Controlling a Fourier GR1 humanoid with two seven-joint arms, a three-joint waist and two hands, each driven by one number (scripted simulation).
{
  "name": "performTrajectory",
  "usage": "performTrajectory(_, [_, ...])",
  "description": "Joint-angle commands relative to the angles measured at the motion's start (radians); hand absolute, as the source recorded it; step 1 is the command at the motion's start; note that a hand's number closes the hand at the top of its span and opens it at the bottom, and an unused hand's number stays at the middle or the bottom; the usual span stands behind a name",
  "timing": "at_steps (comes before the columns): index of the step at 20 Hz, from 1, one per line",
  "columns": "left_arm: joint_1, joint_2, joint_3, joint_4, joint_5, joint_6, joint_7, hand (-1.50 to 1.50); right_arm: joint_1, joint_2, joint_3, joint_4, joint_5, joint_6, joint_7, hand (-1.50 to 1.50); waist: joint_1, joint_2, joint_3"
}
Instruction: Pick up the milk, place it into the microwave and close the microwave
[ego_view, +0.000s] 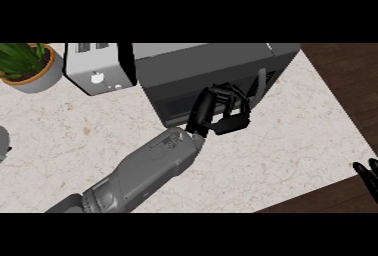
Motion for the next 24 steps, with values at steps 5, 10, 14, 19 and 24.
performTrajectory(5, [-0.057, 0.001, 0.052, 0.091, 0.054, 0.036, -0.065, 1.5, -0.02, -0.031, 0.006, -0.018, -0.032, 0.039, 0.01, -1.5, -0.015, 0.018, 0.0])
performTrajectory(10, [-0.05, 0.001, 0.042, 0.1, 0.078, 0.04, -0.094, 1.5, -0.029, -0.038, 0.025, -0.049, -0.054, 0.045, 0.024, -1.5, -0.022, 0.025, -0.002])
performTrajectory(14, [-0.045, 0.001, 0.044, 0.105, 0.096, 0.038, -0.128, 1.5, -0.023, -0.045, 0.027, -0.05, -0.07, 0.055, 0.028, -1.5, -0.029, 0.028, -0.001])
performTrajectory(19, [-0.051, 0.001, 0.036, 0.114, 0.114, 0.053, -0.147, 1.5, -0.033, -0.059, 0.022, -0.068, -0.085, 0.052, 0.041, -1.5, -0.032, 0.029, -0.002])
performTrajectory(24, [-0.044, 0.001, 0.026, 0.119, 0.13, 0.056, -0.18, 1.5, -0.032, -0.078, 0.017, -0.074, -0.089, 0.063, 0.053, -1.5, -0.042, 0.033, -0.001])
